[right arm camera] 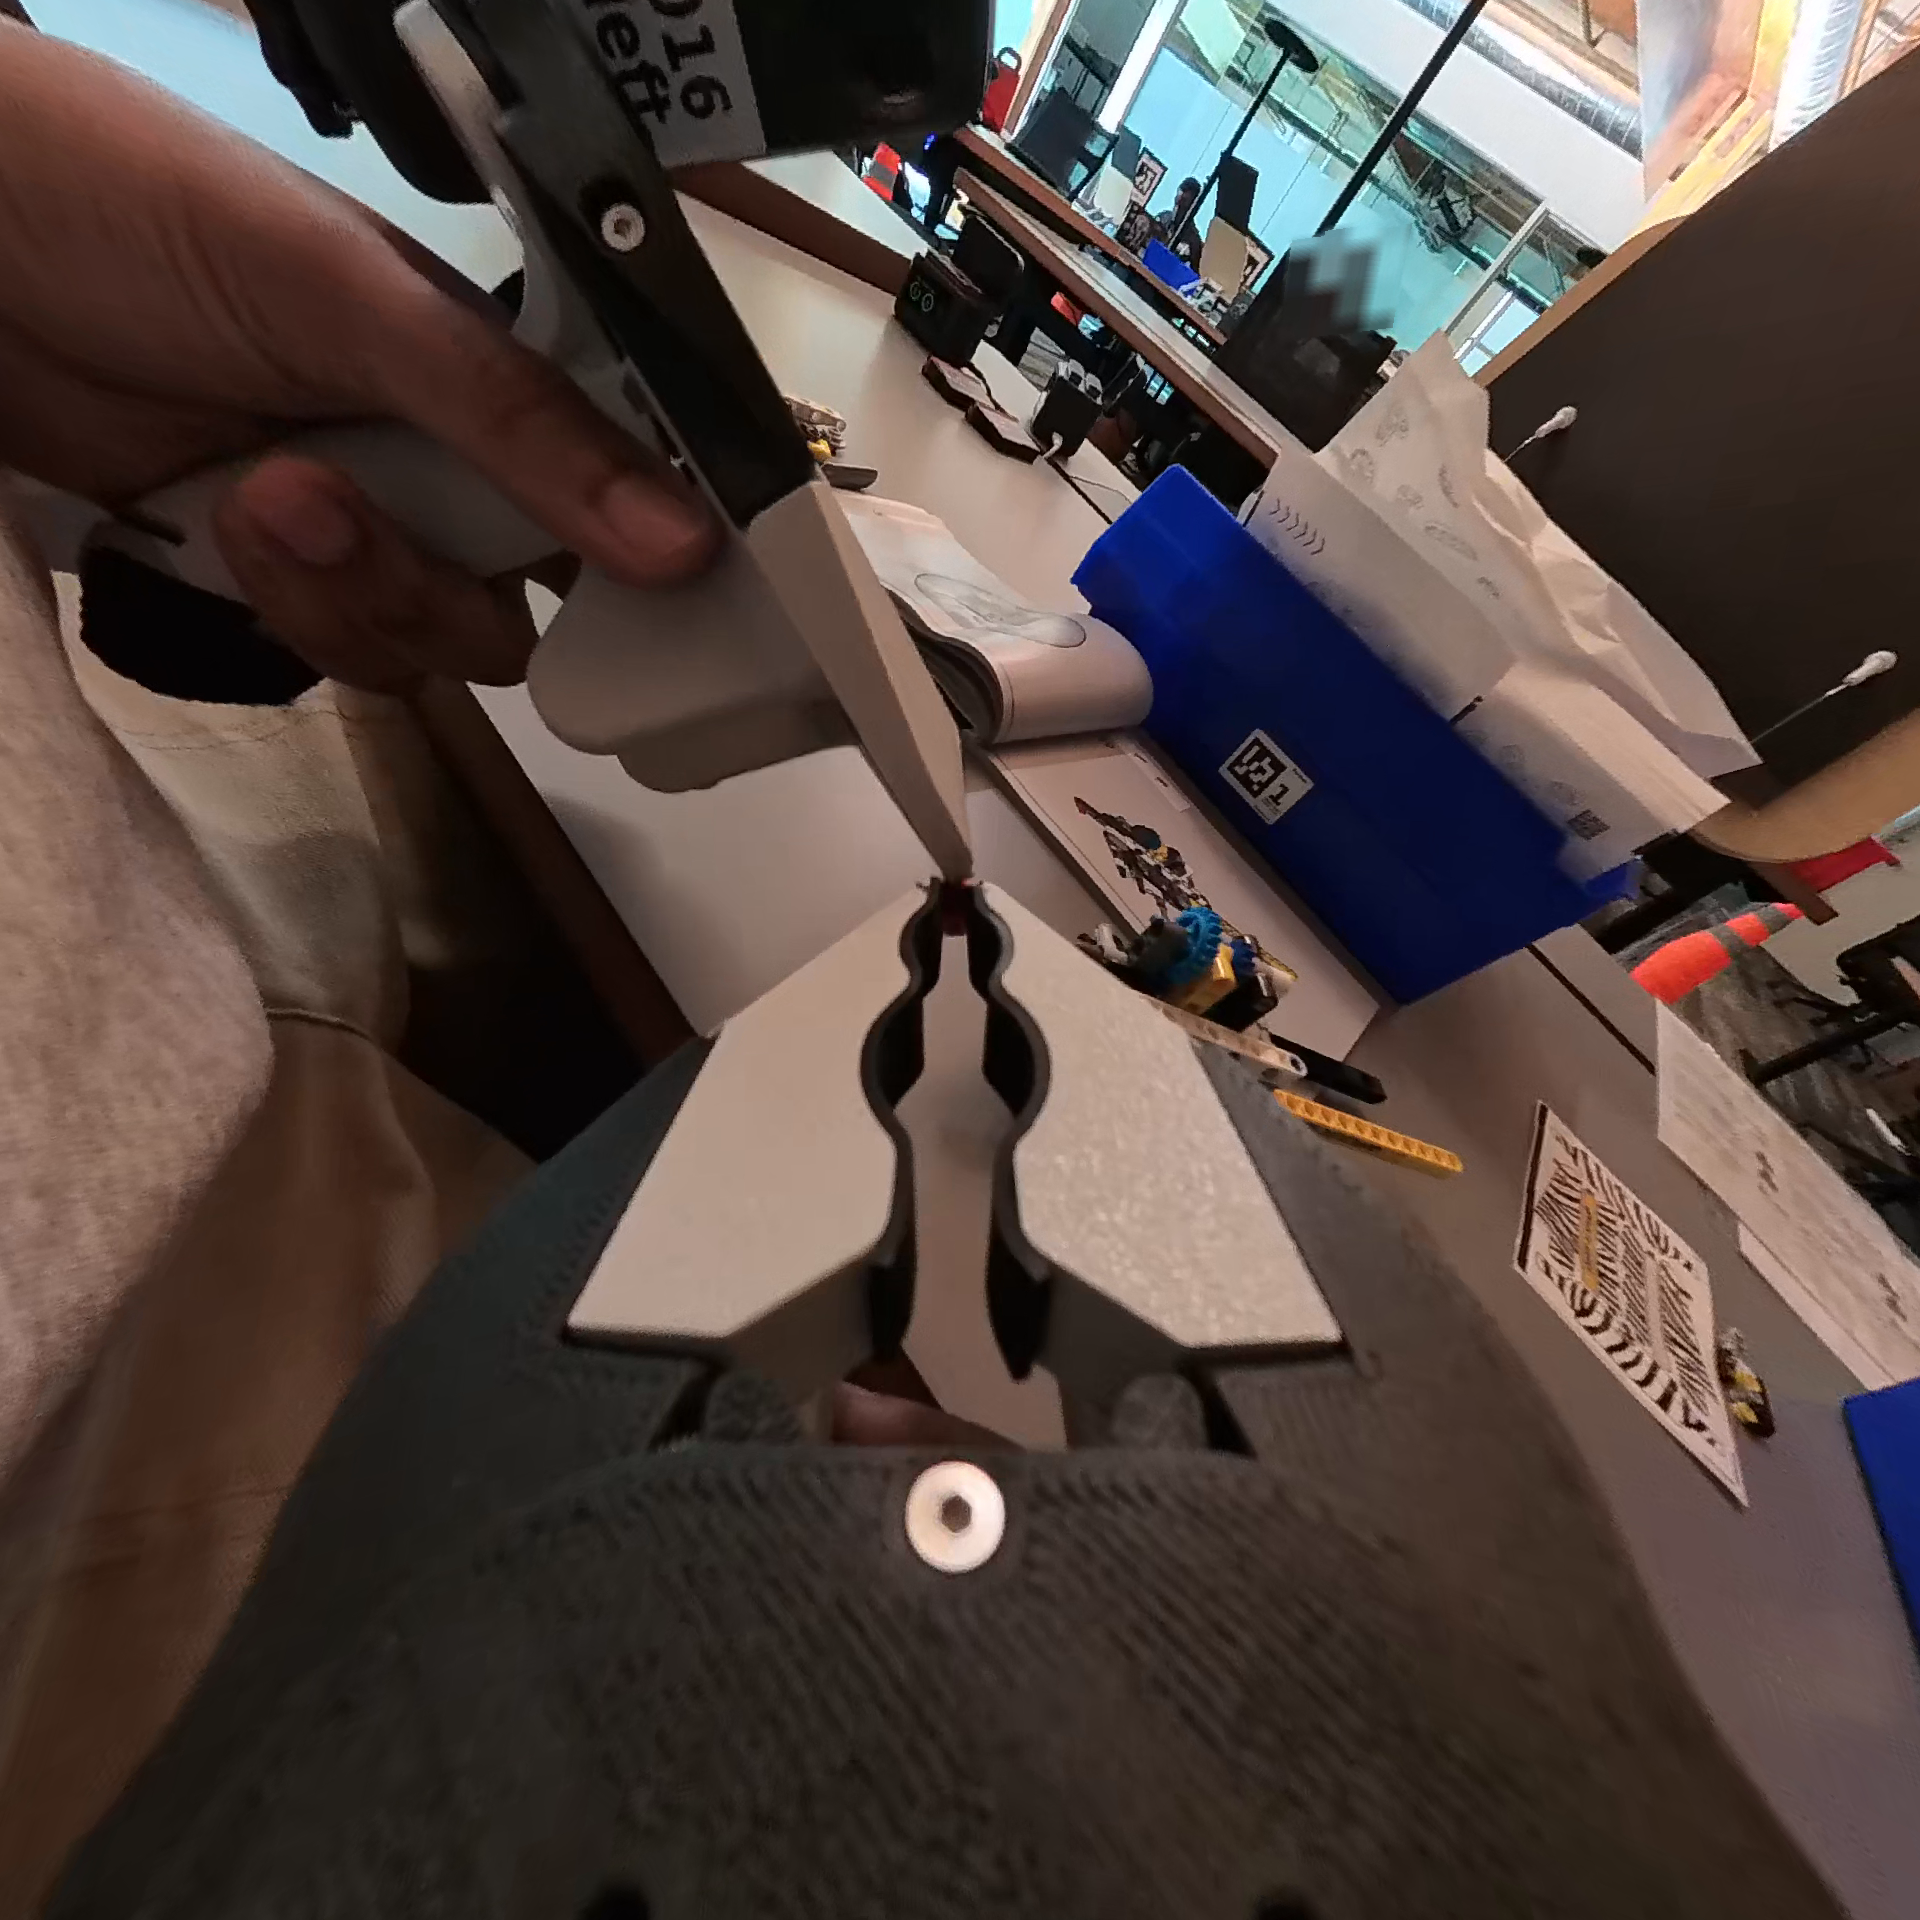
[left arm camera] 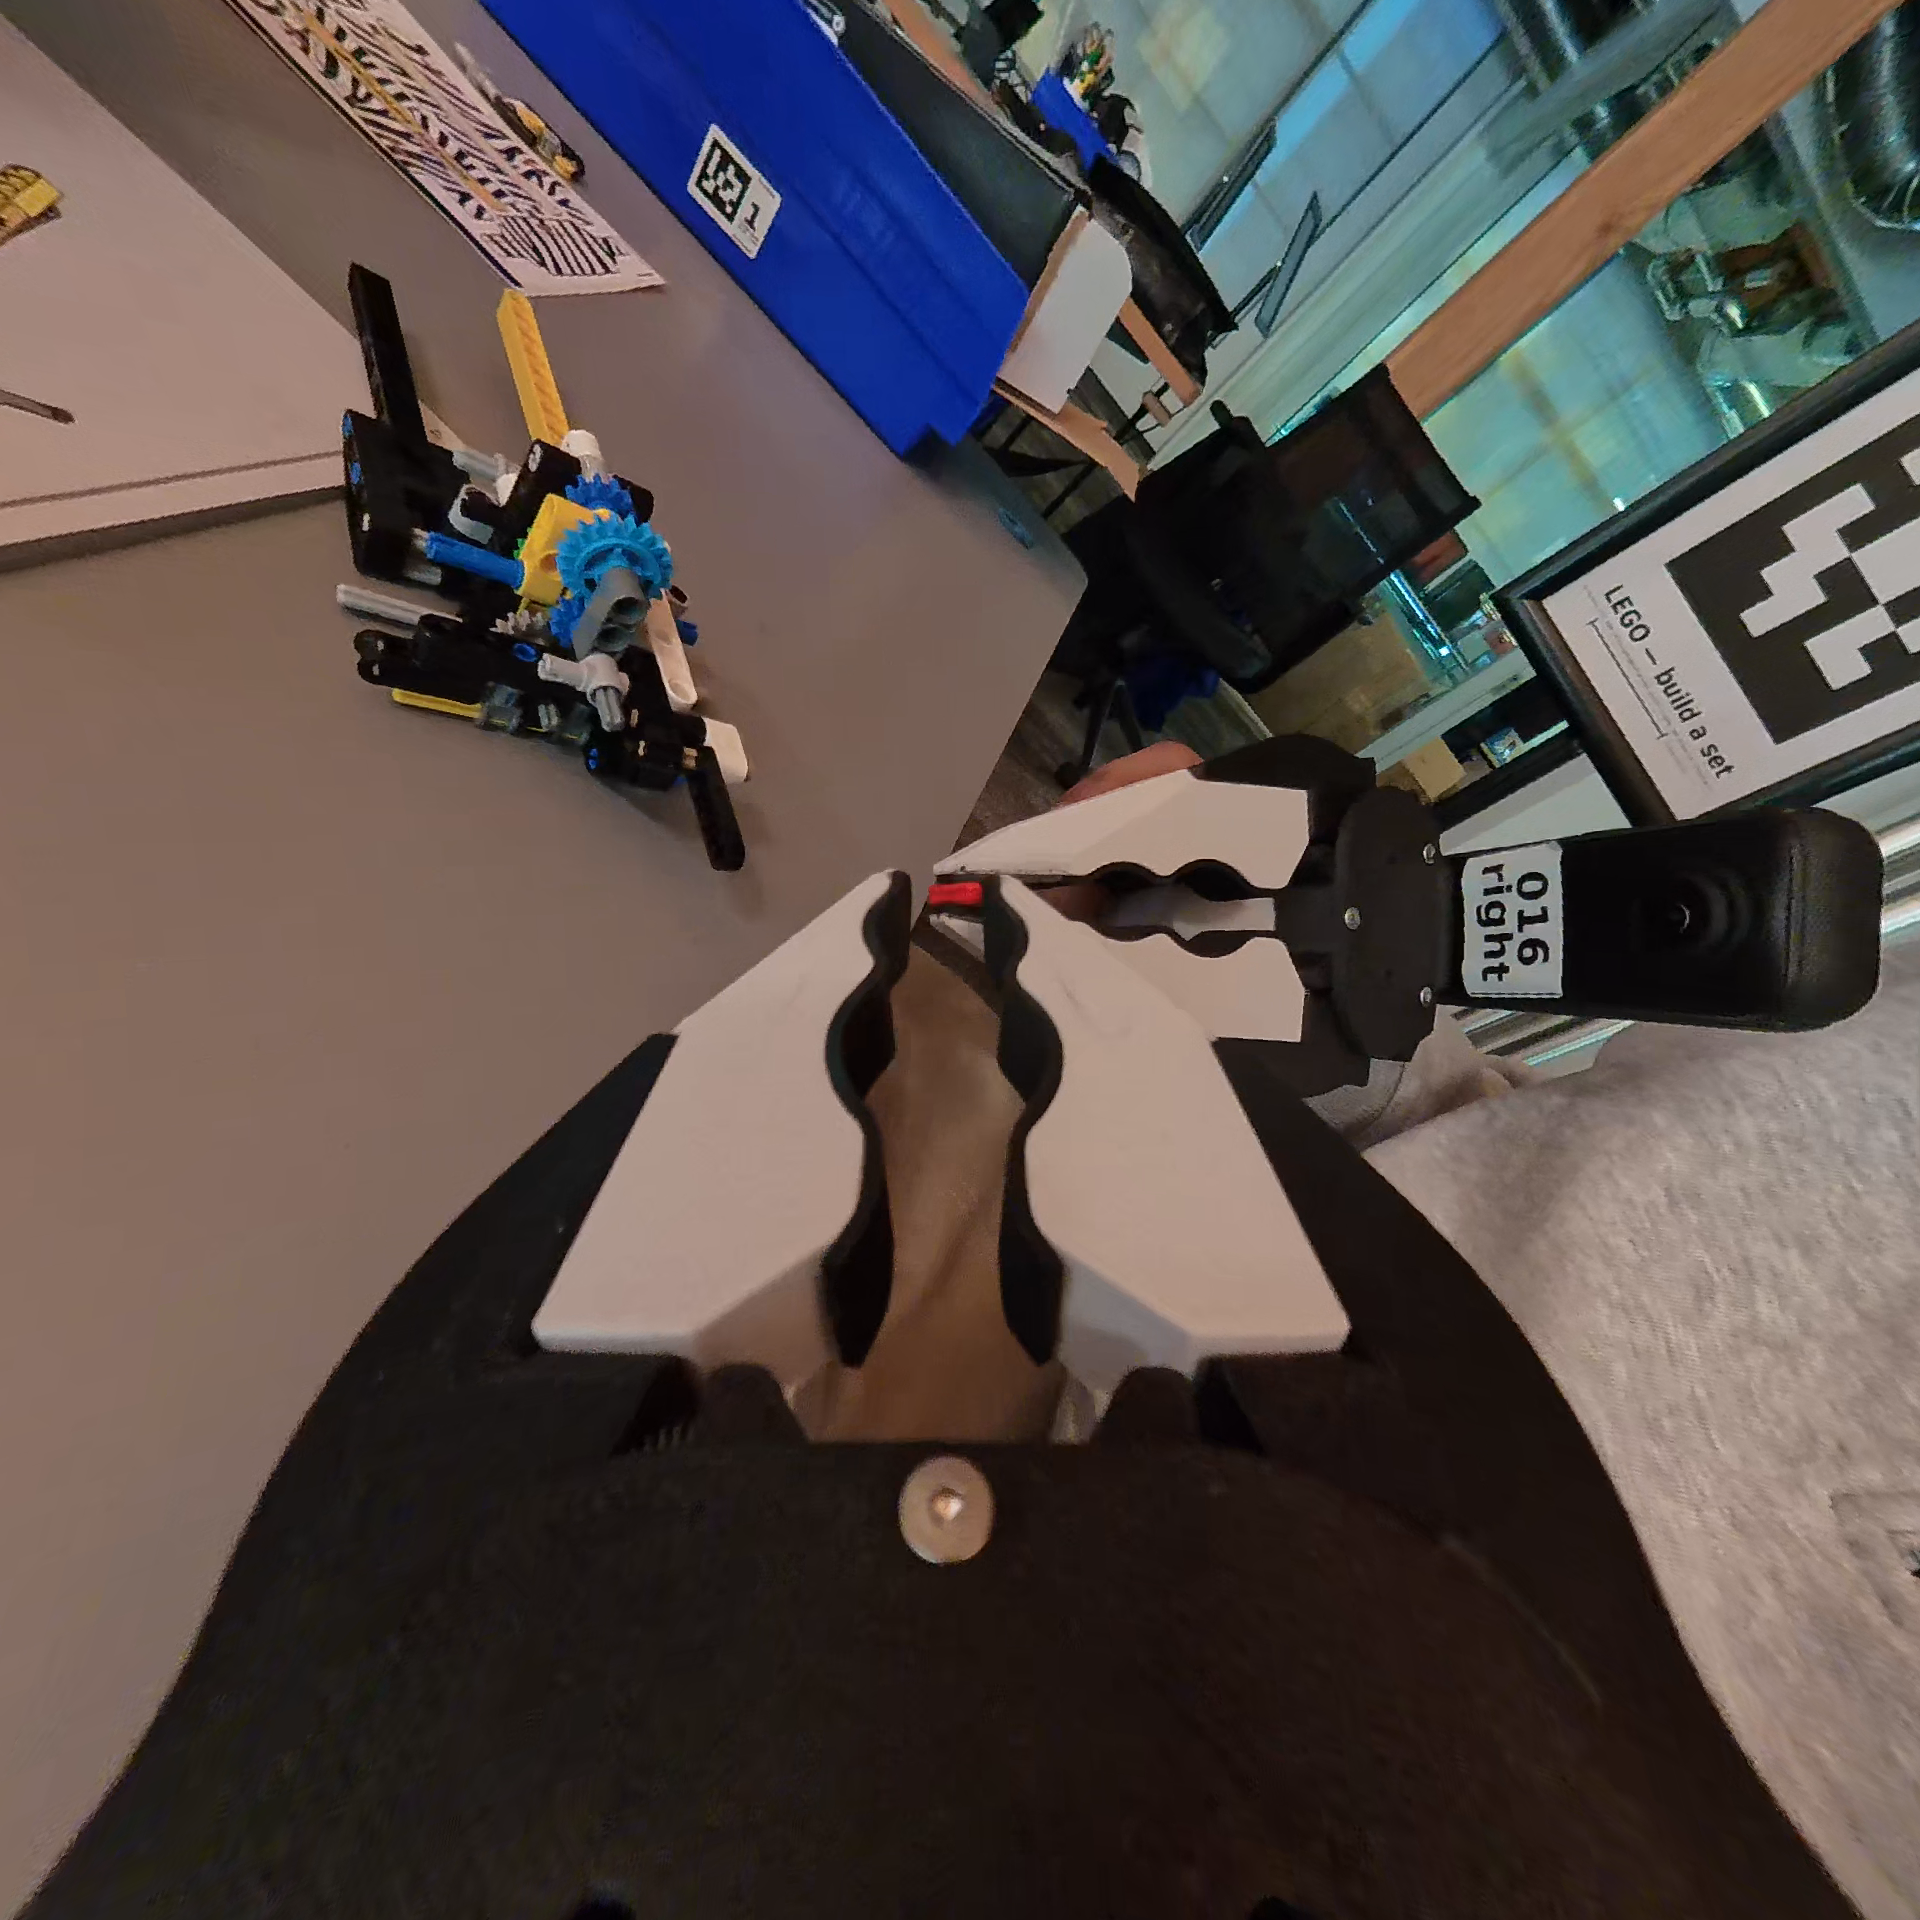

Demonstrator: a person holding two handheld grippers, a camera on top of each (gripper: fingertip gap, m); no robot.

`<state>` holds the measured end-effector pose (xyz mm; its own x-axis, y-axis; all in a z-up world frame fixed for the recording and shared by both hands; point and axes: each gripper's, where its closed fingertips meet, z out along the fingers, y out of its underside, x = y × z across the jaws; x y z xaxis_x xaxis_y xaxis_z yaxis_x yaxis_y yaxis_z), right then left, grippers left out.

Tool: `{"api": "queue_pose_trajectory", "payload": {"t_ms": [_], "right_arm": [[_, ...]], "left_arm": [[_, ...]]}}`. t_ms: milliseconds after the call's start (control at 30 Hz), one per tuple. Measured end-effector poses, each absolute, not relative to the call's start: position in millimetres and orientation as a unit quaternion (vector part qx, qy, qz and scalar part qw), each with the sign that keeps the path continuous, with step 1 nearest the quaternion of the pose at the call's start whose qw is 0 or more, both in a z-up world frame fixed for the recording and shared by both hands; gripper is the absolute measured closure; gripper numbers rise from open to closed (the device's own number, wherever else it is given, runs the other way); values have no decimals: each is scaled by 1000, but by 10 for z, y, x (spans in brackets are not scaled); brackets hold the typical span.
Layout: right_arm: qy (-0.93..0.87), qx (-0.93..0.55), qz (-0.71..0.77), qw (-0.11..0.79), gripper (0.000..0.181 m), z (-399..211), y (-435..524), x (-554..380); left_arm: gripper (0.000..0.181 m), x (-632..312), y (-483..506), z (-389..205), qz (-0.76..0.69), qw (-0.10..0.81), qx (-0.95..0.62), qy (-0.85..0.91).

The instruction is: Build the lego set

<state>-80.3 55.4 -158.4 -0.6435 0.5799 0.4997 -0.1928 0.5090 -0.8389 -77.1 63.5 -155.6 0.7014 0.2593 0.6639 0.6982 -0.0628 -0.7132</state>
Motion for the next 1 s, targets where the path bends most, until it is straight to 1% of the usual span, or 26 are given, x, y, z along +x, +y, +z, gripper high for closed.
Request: {"api": "queue_pose_trajectory", "payload": {"t_ms": [33, 133, 300, 367, 400, 467, 600, 767, 833, 900, 1000], "right_arm": [[-770, -126, 478, 403, 177, -1589, 555, -807], [-769, -129, 481, 401, 178, -1586, 553, -808], [-763, -134, 498, 391, 179, -1558, 543, -796], [-755, -147, 521, 370, 179, -1529, 535, -785], [-752, -159, 534, 352, 177, -1522, 534, -784], [-739, -189, 570, 305, 169, -1484, 535, -776], [-690, -258, 655, 168, 158, -1367, 566, -761], [-632, -293, 717, 17, 158, -1265, 582, -700], [-611, -292, 735, -32, 158, -1204, 556, -651], [-586, -288, 754, -69, 161, -1125, 549, -615], [-564, -286, 768, -99, 170, -1062, 570, -592]], "left_arm": [[172, -773, 633, -1548, -183, 596, -705, -339], [179, -782, 623, -1539, -178, 599, -704, -337], [180, -768, 617, -1507, -190, 608, -695, -332], [180, -759, 609, -1472, -203, 617, -686, -328], [180, -760, 603, -1456, -208, 621, -681, -328], [180, -766, 583, -1412, -218, 633, -667, -327], [181, -739, 552, -1299, -248, 659, -639, -311], [181, -667, 510, -1067, -284, 705, -590, -274], [181, -625, 520, -1031, -294, 709, -586, -261], [181, -569, 538, -1012, -301, 709, -588, -246], [181, -531, 550, -984, -307, 712, -586, -235]]}}
